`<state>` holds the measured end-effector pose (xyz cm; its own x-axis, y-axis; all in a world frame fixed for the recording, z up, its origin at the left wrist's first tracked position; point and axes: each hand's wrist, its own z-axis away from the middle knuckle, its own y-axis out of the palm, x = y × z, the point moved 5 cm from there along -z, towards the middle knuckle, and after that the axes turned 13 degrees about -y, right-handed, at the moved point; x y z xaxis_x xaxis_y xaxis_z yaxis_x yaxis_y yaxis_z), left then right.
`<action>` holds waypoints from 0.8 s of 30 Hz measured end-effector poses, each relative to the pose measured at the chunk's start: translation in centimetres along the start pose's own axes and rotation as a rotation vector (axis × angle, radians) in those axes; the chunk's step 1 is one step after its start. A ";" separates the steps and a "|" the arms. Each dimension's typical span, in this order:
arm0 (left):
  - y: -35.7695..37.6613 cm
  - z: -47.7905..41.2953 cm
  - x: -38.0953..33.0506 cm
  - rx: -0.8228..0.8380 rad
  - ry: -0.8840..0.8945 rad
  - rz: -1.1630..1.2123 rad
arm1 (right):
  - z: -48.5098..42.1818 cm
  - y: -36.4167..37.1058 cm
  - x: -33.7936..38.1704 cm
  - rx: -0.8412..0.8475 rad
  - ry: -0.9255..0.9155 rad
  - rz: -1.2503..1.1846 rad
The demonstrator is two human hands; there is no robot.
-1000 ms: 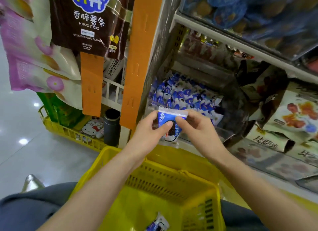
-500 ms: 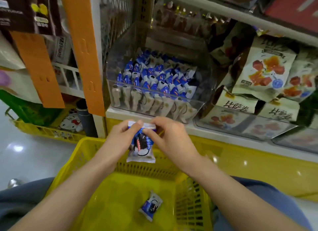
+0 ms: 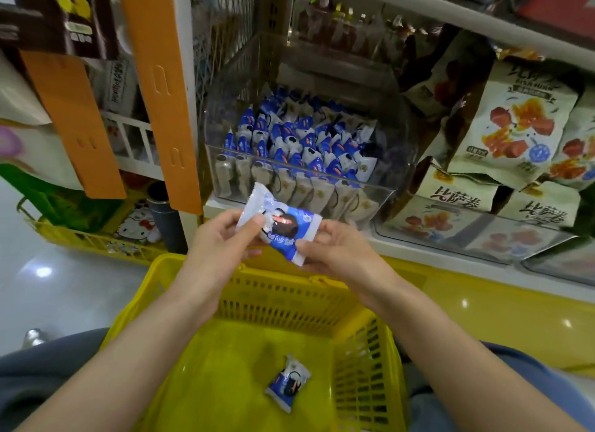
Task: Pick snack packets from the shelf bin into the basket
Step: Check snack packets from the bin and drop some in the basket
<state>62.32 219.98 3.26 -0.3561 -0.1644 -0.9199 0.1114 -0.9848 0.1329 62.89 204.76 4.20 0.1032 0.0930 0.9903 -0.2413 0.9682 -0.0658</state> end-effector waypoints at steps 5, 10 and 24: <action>-0.4 0.3 -0.9 -0.071 0.142 -0.145 | 0.1 0.5 0.0 0.067 -0.116 0.450; 0.0 0.4 -1.0 -0.028 0.165 -0.265 | -0.2 1.2 1.0 0.023 -0.278 0.393; 0.6 0.5 -0.2 -0.008 0.216 -0.364 | 0.5 1.3 1.6 -0.112 -0.352 0.414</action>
<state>61.98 219.40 3.70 -0.1710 0.2103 -0.9626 0.0216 -0.9759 -0.2170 62.26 206.10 5.76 -0.3120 0.4066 0.8587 -0.0872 0.8877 -0.4521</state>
